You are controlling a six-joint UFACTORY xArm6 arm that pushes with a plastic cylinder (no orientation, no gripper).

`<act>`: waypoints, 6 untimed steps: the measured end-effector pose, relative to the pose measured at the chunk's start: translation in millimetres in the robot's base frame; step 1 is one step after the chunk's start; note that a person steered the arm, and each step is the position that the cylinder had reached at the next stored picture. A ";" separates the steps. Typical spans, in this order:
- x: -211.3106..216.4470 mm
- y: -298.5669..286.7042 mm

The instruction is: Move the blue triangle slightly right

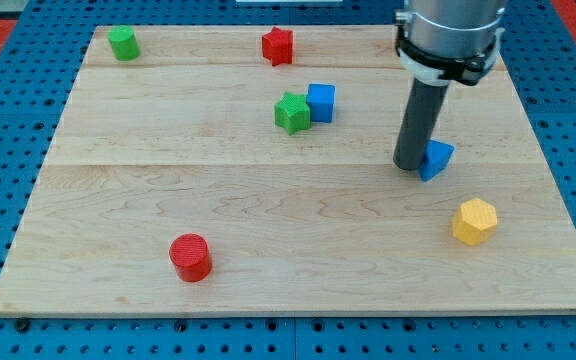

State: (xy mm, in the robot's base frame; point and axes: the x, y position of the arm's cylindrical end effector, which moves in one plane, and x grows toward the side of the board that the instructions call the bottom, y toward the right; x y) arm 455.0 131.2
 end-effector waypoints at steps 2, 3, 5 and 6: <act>-1.0 44.8; -27.0 41.6; 7.8 -9.7; -33.4 -23.5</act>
